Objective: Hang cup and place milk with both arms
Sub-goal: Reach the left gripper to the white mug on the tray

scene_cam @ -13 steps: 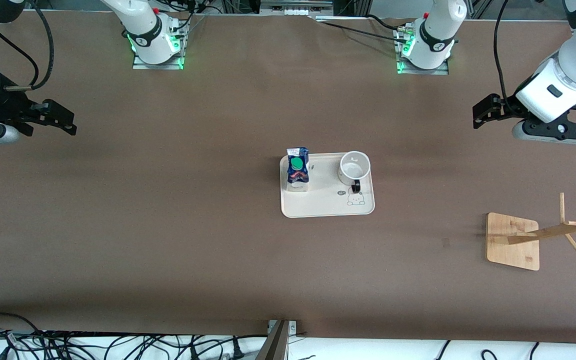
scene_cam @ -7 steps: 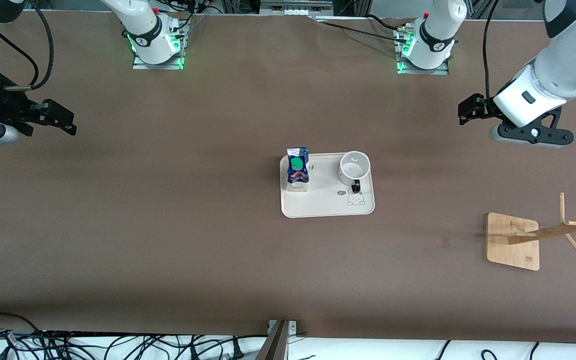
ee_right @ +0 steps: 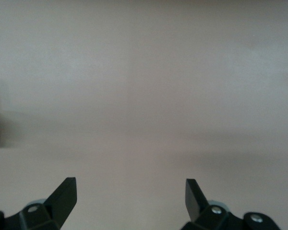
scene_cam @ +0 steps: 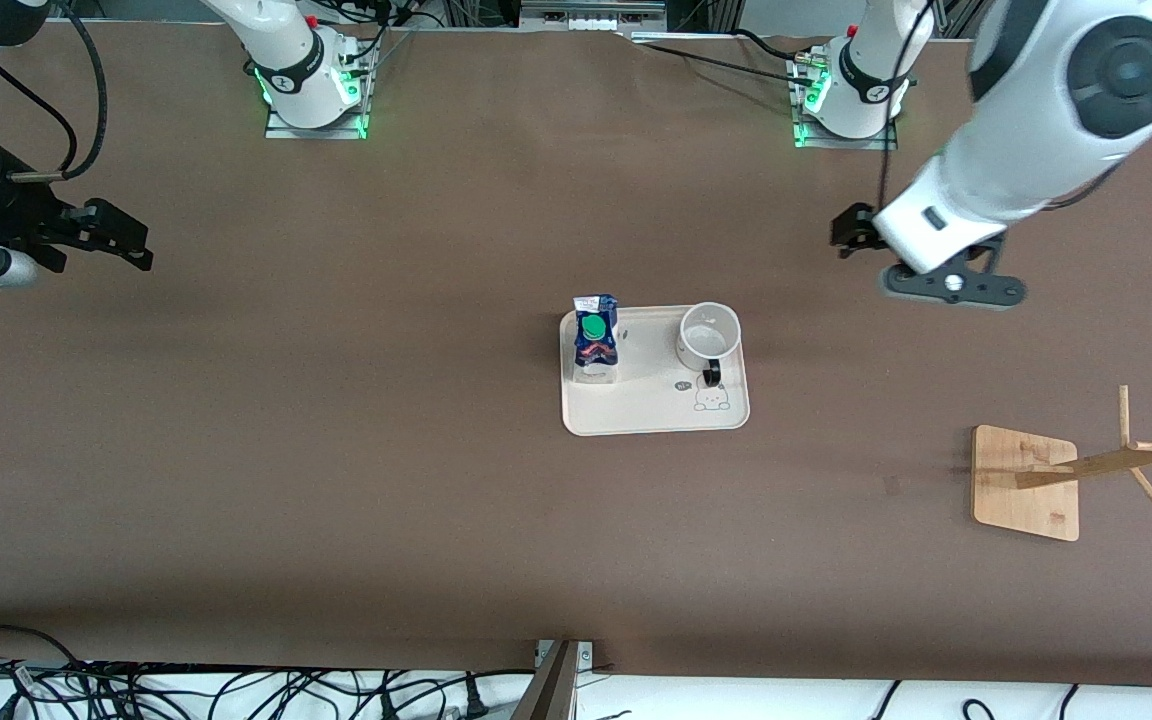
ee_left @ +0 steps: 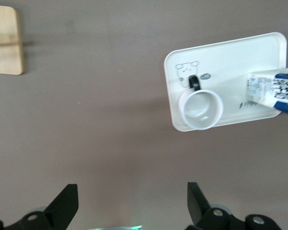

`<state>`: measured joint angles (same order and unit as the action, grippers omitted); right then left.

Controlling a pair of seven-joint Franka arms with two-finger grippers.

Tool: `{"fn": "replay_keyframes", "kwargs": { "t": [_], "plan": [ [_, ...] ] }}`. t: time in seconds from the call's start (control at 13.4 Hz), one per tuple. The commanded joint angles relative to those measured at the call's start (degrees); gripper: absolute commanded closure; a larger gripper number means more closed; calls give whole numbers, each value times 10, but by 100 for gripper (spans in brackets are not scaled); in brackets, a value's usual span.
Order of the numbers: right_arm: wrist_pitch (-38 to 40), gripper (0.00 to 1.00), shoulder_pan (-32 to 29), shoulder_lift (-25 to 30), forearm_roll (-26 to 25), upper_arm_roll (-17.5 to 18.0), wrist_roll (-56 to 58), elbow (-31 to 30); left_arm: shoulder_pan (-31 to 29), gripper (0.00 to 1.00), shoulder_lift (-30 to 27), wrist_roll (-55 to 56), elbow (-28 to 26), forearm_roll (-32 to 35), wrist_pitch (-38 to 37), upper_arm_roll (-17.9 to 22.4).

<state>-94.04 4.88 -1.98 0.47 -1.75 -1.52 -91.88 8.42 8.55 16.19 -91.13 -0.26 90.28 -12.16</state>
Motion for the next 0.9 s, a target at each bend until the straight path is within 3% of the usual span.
{"fn": "replay_keyframes", "kwargs": {
  "t": [0.0, 0.37, 0.52, 0.75, 0.82],
  "plan": [
    [3, 0, 1, 11, 4, -3, -1, -9, 47, 0, 65, 98, 16, 12, 66, -2],
    [3, 0, 1, 11, 4, -2, -1, -10, 141, 0, 157, 238, 10, 13, 173, -2],
    [3, 0, 2, 11, 5, -3, -1, -9, 138, 0, 175, 253, 10, 12, 193, -1],
    [3, 0, 1, 11, 4, -2, -1, -9, 140, 0, 183, 251, -32, 13, 215, 0],
    [3, 0, 1, 11, 5, -3, -1, -9, 139, 2, 186, 252, -54, 13, 253, -1]
  ]
}}
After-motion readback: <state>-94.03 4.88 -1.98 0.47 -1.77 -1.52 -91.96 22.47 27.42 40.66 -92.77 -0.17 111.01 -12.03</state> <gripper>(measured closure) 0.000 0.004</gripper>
